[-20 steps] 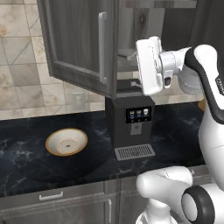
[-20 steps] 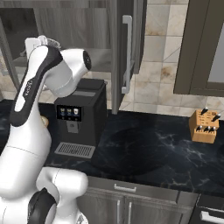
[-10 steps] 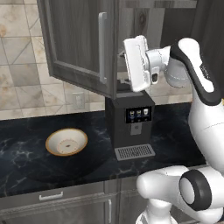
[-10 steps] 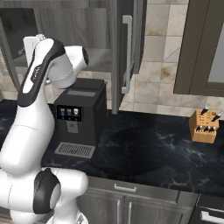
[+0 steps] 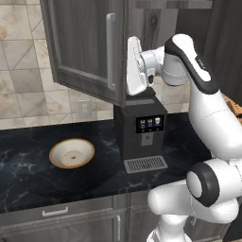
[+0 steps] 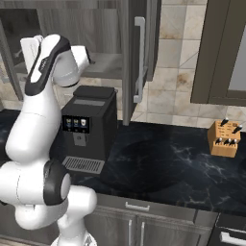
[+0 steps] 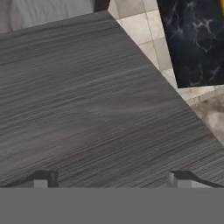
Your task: Open the cabinet and setup a tea strainer by placing it in the bowl upright.
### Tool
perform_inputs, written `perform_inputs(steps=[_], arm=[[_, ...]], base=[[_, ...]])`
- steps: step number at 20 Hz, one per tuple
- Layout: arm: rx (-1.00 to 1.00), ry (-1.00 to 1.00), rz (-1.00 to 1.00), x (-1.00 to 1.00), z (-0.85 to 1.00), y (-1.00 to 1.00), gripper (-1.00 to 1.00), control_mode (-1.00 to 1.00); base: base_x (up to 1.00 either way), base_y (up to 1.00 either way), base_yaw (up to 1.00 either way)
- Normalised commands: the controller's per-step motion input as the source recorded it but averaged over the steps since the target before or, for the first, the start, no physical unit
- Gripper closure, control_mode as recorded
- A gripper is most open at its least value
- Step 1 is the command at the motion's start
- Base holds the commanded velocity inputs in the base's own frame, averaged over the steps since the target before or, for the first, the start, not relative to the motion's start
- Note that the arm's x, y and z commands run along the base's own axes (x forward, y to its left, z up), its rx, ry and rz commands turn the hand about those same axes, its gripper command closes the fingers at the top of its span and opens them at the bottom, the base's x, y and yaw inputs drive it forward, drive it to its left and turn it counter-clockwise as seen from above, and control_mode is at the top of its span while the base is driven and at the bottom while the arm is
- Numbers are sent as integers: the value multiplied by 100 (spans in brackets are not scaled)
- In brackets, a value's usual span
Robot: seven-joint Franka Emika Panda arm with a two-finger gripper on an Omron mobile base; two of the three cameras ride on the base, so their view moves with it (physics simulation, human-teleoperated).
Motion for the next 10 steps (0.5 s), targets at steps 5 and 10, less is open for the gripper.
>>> perform_inputs(steps=[5,10], arm=[[0,0,10,6,0,47,-100,-100],[0,0,4,0,0,72,-100,-100]], base=[[0,0,0],[0,0,0]])
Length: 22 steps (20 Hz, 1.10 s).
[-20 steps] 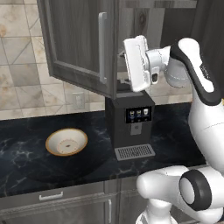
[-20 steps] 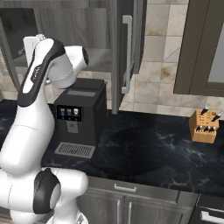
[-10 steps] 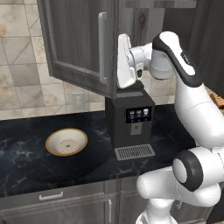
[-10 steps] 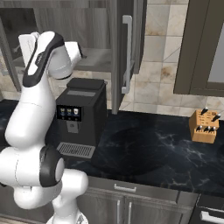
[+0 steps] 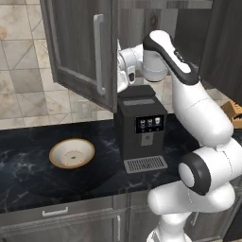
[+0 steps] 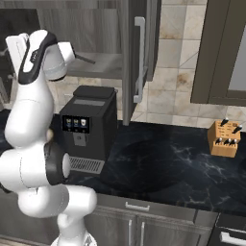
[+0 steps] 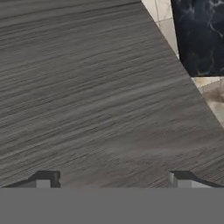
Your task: Open the cabinet and setup a tea strainer by placing it in the bowl upright.
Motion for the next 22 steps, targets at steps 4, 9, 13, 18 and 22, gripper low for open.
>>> perform_inputs(steps=[4,9,13,18,22], arm=[[0,0,0,0,0,74,-100,-100],[0,-1,0,0,0,68,-100,-100],[0,-4,-7,-1,-10,60,-100,-100],[0,-3,-12,-1,-12,27,-100,-100],[0,-4,-13,-7,-14,6,-100,-100]], base=[[0,0,0],[0,0,0],[0,0,0],[0,0,0],[0,0,0]])
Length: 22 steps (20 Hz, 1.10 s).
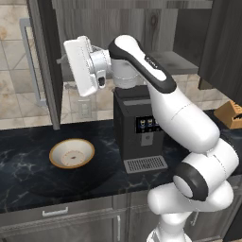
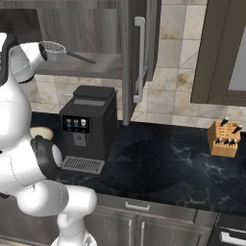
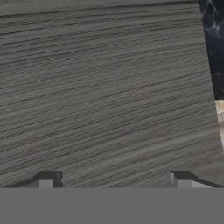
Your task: Open the cabinet and setup a tea strainer by placing it in the bowl upright.
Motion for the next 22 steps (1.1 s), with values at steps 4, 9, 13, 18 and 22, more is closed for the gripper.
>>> perform_inputs(steps=[4,9,13,18,22], arm=[[0,-3,-5,-1,0,3,-100,-100],[-15,-14,1,0,0,-17,-100,-100],[-30,5,5,0,-1,-8,-100,-100],[-31,8,3,0,-10,-24,-100,-100],[-28,-4,9,-7,-29,-66,-100,-100]], base=[[0,0,0],[0,0,0],[0,0,0],[0,0,0],[0,0,0]])
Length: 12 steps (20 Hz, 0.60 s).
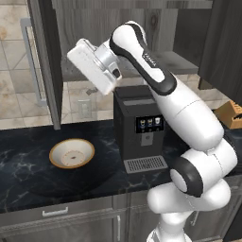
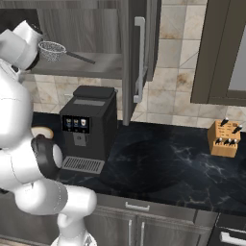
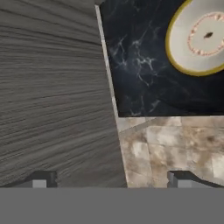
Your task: Open the cabinet and setup a tea strainer by placing it in the bowl upright.
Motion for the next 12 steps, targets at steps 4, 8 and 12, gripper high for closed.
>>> perform_inputs(steps=[4,8,12], arm=[[-16,-19,7,-36,-65,-93,-100,-100],[-23,-27,16,-29,-69,-83,-100,-100],[-40,-29,31,-15,-44,-47,-100,-100]], base=[[0,0,0],[0,0,0],[0,0,0]])
